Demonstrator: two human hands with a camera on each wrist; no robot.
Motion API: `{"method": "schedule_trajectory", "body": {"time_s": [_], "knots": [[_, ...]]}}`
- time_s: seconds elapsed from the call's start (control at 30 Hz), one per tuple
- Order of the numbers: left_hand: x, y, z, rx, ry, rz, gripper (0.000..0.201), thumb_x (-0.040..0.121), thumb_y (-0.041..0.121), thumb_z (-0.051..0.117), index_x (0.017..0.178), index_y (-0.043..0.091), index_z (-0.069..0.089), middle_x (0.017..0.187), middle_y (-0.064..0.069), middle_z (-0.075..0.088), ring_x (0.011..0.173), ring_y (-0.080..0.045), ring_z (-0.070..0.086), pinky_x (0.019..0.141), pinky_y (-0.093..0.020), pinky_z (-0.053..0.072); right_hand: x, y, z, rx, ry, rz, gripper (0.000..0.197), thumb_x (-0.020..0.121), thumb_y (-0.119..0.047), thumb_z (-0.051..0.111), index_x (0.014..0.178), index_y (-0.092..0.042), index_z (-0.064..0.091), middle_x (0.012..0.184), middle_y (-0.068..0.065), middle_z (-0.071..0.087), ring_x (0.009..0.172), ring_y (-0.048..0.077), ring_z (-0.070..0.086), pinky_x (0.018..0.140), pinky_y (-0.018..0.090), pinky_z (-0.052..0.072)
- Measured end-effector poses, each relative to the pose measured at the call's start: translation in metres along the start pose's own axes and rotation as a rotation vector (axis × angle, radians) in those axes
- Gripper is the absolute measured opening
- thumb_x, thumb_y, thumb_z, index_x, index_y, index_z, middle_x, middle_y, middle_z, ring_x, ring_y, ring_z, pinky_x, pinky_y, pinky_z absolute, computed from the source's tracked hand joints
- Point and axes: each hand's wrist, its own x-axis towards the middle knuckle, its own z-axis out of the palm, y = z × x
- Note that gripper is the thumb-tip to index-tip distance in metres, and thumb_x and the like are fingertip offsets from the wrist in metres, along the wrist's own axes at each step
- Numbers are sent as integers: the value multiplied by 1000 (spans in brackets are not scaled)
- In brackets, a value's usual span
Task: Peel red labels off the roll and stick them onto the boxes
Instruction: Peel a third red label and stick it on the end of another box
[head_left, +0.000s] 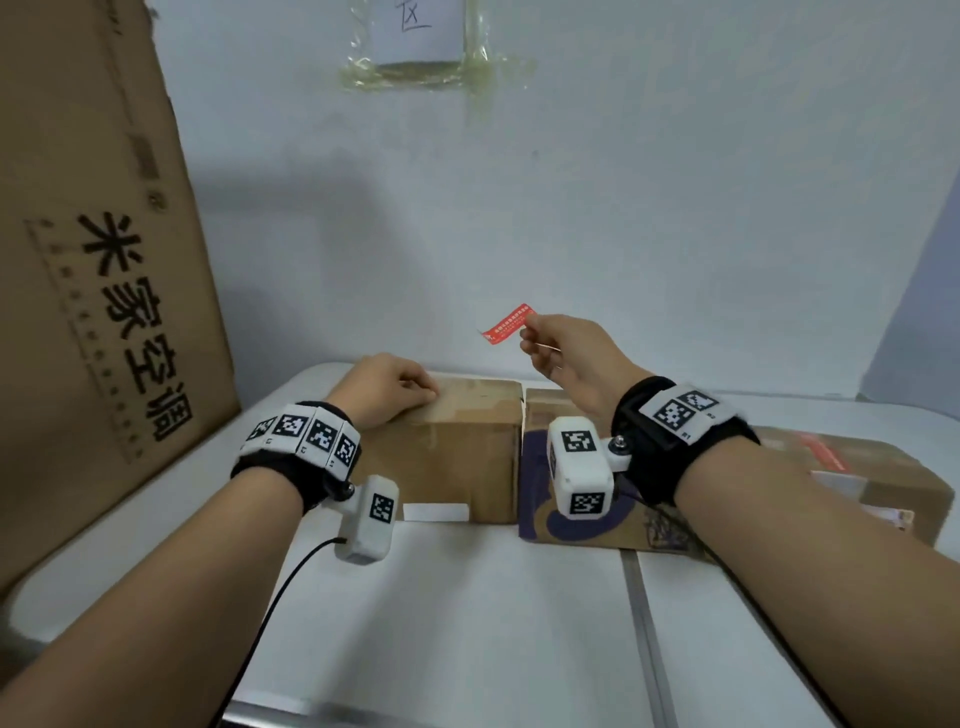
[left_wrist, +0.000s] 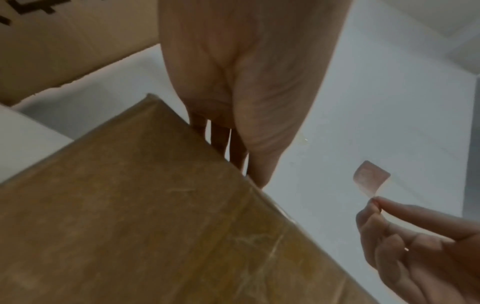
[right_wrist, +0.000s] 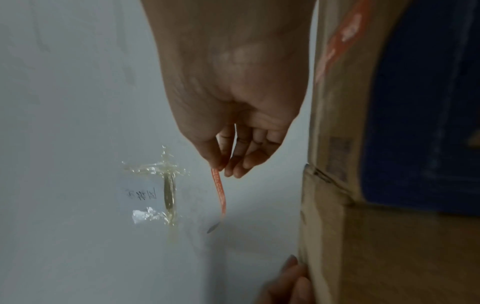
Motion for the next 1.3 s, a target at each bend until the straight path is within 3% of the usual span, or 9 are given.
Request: {"method": "schedule_trajectory", "body": {"time_s": [0.2, 0.3, 0.37, 0.57, 0.7, 0.9, 1.0, 1.2, 1.3], "knots": [[-2, -8, 2, 149, -130, 54, 32, 86, 54, 59, 102, 27, 57, 99, 6, 62, 95, -16, 55, 89, -33, 40, -3, 29, 10, -213, 88, -130, 11, 93, -14, 56, 85, -9, 62, 78, 1, 64, 69, 11, 60, 66, 21, 48], [-2, -8, 0, 266, -214, 59, 43, 80, 71, 50, 101, 34, 49, 110, 5, 56, 101, -18, 49, 105, -40, 28, -3, 31, 8, -201, 101, -139, 9, 92, -13, 57, 89, -7, 62, 77, 2, 63, 69, 11, 59, 65, 21, 48], [-2, -6, -1, 297, -254, 56, 48, 78, 72, 51, 104, 32, 46, 113, 5, 54, 101, -19, 49, 108, -42, 26, -3, 31, 7, -180, 96, -115, 10, 92, -12, 56, 85, -8, 61, 77, 3, 62, 68, 12, 58, 63, 20, 47], [-8, -4, 9, 304, -115, 187, 64, 64, 75, 63, 106, 28, 50, 100, 7, 54, 94, -20, 50, 81, -34, 34, -1, 30, 8, -155, 50, -79, 11, 92, -15, 58, 83, -12, 63, 79, 2, 63, 70, 12, 59, 62, 19, 47], [-15, -5, 8, 316, -116, 183, 64, 64, 78, 60, 113, 38, 45, 105, 9, 56, 95, -17, 49, 93, -39, 36, -1, 26, 18, -120, 6, -61, 11, 93, -14, 57, 83, -11, 62, 81, 2, 63, 71, 11, 60, 64, 19, 47], [-24, -5, 7, 425, -236, 145, 88, 64, 87, 43, 142, 46, 30, 151, 5, 38, 139, -19, 32, 115, -50, 20, 2, 36, 38, -199, -23, -1, 10, 91, -19, 58, 84, -17, 65, 91, -3, 66, 92, 11, 60, 87, 24, 43], [-27, -6, 13, 469, -240, 118, 86, 71, 88, 29, 146, 48, 19, 159, 2, 23, 146, -21, 19, 118, -51, 10, 4, 41, 40, -244, -13, 3, 9, 88, -23, 60, 86, -18, 68, 103, -2, 68, 107, 13, 59, 99, 27, 39], [-27, -1, 22, 552, -231, 152, 97, 65, 90, 8, 150, 42, 10, 162, 7, 12, 149, -20, 12, 118, -55, 8, 4, 43, 39, -278, -42, 40, 12, 88, -24, 60, 90, -16, 69, 109, 0, 68, 115, 15, 57, 100, 29, 37], [-27, 3, 21, 541, -242, 127, 103, 68, 90, 14, 152, 30, 11, 162, 3, 13, 149, -14, 9, 119, -56, 6, 3, 41, 39, -304, -70, 61, 18, 88, -23, 60, 98, -13, 70, 109, -1, 69, 113, 13, 56, 95, 26, 37]]}}
